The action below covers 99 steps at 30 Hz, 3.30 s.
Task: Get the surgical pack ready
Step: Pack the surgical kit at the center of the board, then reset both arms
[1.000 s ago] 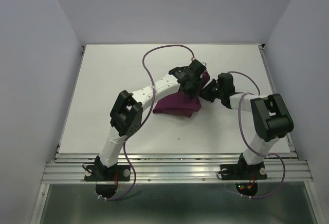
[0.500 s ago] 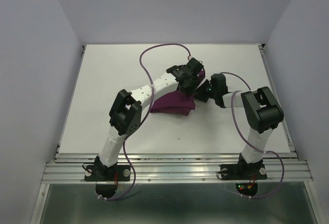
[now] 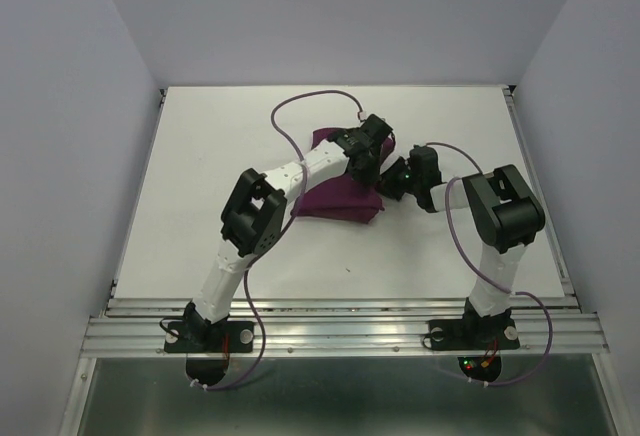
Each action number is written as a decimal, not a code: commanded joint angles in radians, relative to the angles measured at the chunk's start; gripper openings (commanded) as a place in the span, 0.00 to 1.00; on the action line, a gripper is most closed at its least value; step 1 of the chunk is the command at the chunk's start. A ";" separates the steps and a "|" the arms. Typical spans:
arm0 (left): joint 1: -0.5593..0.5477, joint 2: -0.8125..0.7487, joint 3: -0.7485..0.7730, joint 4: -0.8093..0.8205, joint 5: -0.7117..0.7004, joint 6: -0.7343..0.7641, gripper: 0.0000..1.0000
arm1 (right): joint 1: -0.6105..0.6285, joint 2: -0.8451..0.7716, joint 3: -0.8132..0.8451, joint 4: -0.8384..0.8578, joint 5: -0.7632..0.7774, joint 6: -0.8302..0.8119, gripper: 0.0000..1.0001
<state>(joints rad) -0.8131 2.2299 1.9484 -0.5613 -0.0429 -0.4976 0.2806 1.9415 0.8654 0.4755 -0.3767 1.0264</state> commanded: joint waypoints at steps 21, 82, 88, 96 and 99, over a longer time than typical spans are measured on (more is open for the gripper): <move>0.015 0.158 0.142 0.123 0.011 -0.190 0.00 | 0.133 -0.228 -0.046 -0.455 0.250 -0.253 0.09; -0.080 -0.688 -0.322 -0.015 -0.196 0.033 0.01 | 0.152 -1.124 -0.085 -1.179 0.985 -0.212 1.00; -0.078 -0.877 -0.532 -0.002 -0.279 0.031 0.02 | 0.152 -1.211 -0.082 -1.236 1.070 -0.189 1.00; -0.044 -1.206 -0.784 0.069 -0.399 -0.033 0.13 | 0.152 -1.296 -0.108 -1.276 1.121 -0.097 1.00; -0.029 -1.292 -0.836 0.074 -0.422 -0.042 0.50 | 0.152 -1.317 -0.120 -1.279 1.128 -0.077 1.00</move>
<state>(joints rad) -0.8604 1.0538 1.1526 -0.5407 -0.3805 -0.5137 0.4366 0.6502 0.7395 -0.7853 0.6849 0.8974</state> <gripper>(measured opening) 0.360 0.998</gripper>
